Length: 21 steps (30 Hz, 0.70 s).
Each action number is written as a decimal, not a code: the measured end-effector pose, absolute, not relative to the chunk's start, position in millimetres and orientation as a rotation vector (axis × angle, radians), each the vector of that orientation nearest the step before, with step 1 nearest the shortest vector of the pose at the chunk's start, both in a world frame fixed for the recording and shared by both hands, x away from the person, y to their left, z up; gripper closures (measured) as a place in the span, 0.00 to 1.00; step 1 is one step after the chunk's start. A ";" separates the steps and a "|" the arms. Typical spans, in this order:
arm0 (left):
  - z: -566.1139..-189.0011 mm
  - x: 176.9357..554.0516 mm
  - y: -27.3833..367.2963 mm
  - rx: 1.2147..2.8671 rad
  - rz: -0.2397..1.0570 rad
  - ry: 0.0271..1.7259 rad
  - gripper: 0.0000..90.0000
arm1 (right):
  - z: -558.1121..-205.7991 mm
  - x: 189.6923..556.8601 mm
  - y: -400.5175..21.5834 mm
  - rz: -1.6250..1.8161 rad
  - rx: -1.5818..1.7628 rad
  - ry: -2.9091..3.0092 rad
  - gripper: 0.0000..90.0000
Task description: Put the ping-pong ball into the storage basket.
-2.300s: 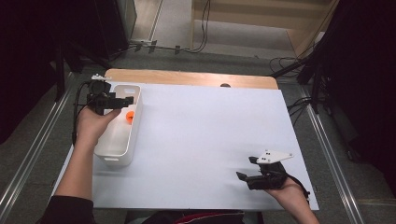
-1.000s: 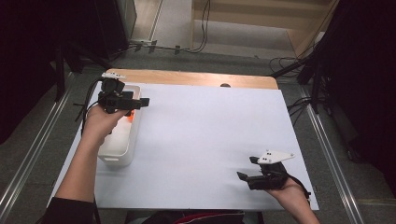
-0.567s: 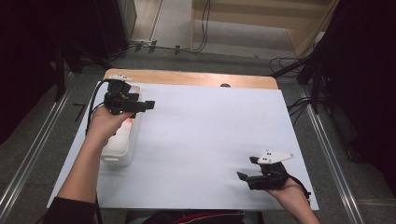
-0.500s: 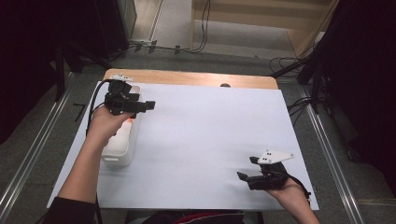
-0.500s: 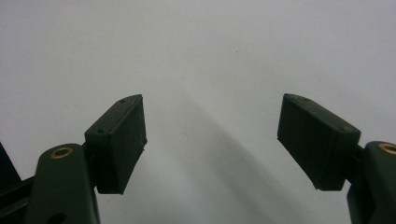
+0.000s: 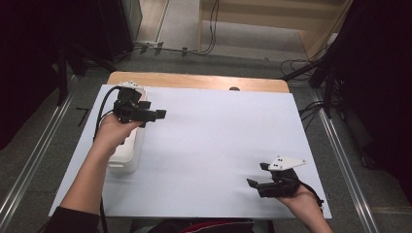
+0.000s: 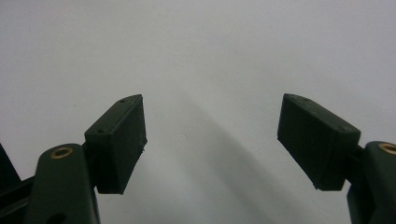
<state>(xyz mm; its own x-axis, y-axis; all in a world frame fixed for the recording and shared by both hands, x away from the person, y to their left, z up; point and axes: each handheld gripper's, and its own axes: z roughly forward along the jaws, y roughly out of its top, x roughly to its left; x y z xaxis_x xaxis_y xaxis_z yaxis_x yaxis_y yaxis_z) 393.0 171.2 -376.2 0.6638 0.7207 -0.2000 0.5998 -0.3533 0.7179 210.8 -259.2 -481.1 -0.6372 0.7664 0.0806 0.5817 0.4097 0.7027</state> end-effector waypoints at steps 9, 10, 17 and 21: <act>-382.0 385.2 164.2 2.082 0.178 0.982 0.26 | -481.2 211.2 -259.4 1.046 1.178 2.416 0.25; -382.4 384.5 163.8 2.092 0.176 0.978 0.26 | -481.1 211.1 -259.3 1.045 1.182 2.417 0.25; -384.9 379.1 158.2 2.103 0.161 0.957 0.26 | -481.2 211.1 -259.5 1.048 1.184 2.416 0.25; -386.4 375.6 155.1 2.102 0.136 0.948 0.26 | -481.1 211.1 -259.8 1.047 1.178 2.415 0.25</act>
<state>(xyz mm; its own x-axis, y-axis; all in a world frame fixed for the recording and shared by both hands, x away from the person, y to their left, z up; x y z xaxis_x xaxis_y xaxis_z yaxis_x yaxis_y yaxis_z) 375.6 155.1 -386.4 0.7123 0.6684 -0.2139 0.5818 -0.3919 0.7127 211.1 -259.8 -481.1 -0.6389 0.7652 0.0786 0.5804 0.4125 0.7022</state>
